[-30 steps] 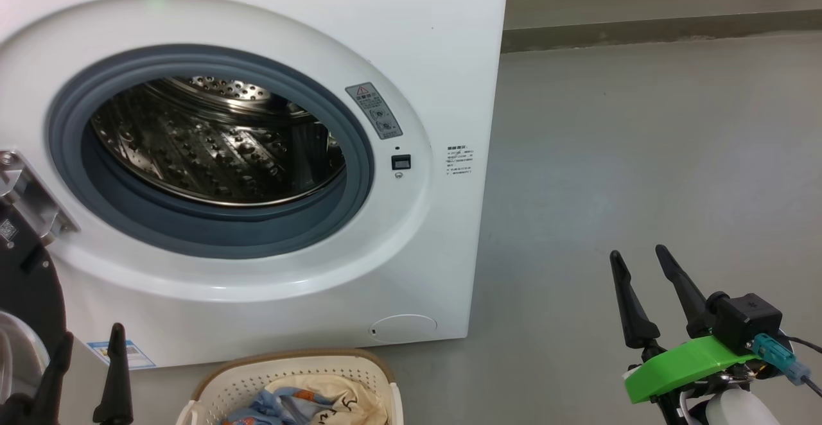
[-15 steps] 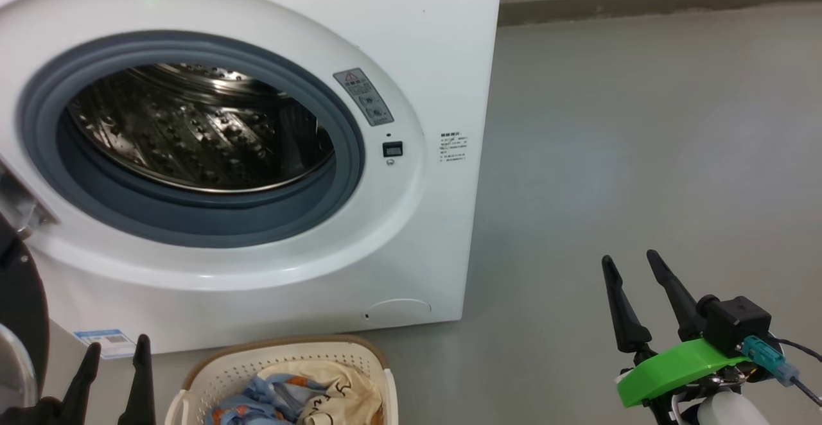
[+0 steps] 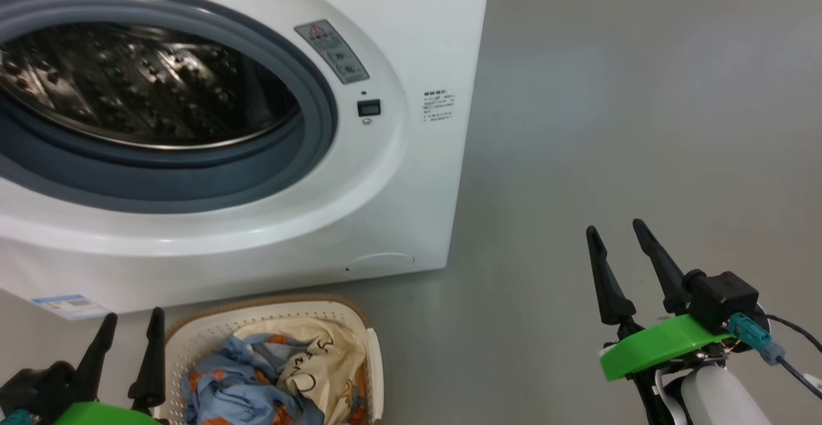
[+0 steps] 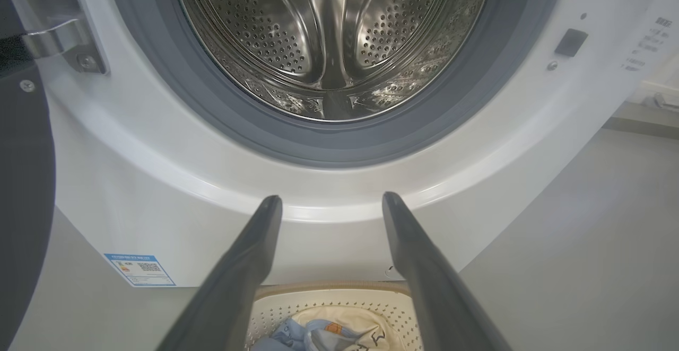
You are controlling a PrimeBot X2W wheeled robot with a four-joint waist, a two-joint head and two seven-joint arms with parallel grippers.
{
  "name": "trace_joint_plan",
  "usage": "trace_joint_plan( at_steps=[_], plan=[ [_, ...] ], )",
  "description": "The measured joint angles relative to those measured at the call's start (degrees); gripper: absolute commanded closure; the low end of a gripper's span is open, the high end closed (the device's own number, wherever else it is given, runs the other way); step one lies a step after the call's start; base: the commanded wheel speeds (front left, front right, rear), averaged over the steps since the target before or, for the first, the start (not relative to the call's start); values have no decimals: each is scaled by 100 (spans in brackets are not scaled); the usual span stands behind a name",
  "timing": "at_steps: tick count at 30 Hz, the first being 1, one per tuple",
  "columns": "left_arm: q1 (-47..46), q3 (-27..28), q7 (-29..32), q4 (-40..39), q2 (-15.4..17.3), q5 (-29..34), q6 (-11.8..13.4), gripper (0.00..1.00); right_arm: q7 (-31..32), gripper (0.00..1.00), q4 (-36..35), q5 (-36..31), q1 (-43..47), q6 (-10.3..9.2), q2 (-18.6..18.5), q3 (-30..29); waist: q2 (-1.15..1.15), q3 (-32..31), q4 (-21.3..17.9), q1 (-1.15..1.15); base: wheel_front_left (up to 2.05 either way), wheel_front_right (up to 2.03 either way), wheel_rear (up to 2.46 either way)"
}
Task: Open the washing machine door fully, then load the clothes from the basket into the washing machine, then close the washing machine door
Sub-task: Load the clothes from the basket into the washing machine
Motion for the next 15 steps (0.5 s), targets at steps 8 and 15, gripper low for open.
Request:
trace_joint_plan(
  at_steps=[8, 15],
  plan=[
    [-421, -628, 0, 508, 319, -486, -1, 0, 0, 0, -136, -71, -236, 0, 37, -3, 0, 569, -103, 0, 0, 0, 0],
    [-951, -1243, 0, 1084, 536, -917, -8, 0, 0, 0, -282, 52, -512, 0, 40, 140, 0, 1121, -177, 1, 0, 0, 0]
  ],
)
